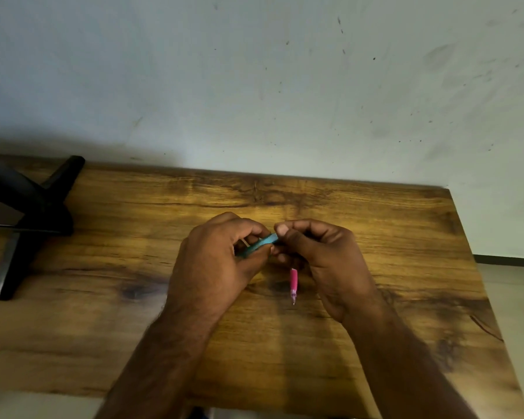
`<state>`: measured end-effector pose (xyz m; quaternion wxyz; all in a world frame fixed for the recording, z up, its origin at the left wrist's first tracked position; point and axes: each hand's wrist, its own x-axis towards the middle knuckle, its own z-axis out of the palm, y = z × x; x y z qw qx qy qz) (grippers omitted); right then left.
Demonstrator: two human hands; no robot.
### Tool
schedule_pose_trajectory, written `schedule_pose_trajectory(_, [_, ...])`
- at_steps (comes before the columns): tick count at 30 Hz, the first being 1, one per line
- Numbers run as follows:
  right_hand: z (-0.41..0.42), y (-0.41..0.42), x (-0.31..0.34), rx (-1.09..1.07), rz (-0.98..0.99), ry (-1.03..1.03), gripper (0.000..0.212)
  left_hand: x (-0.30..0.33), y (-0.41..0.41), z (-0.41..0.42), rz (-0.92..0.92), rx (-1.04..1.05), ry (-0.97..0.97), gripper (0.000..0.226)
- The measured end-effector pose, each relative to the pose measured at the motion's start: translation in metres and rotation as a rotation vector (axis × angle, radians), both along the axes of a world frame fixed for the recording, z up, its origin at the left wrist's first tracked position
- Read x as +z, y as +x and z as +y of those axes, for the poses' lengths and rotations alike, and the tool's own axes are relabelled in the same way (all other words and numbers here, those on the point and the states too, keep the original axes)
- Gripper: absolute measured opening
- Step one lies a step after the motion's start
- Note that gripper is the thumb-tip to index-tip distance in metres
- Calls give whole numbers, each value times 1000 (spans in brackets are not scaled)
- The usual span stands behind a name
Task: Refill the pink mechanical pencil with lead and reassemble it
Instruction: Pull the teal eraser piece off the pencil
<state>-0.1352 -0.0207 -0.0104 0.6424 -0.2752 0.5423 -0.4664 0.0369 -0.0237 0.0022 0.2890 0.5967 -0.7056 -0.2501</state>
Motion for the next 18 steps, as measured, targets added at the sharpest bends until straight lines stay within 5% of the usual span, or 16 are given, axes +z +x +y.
schedule_pose_trajectory(4, [0, -1, 1, -55, -131, 28, 23, -1, -2, -2, 88, 27, -7, 31])
schedule_pose_trajectory(9, [1, 2, 1, -96, -284, 82, 31, 2, -5, -4, 514, 161, 119, 31])
schedule_pose_trajectory(18, [1, 8, 0, -114, -360, 128, 23, 10, -10, -1, 440, 131, 16, 45])
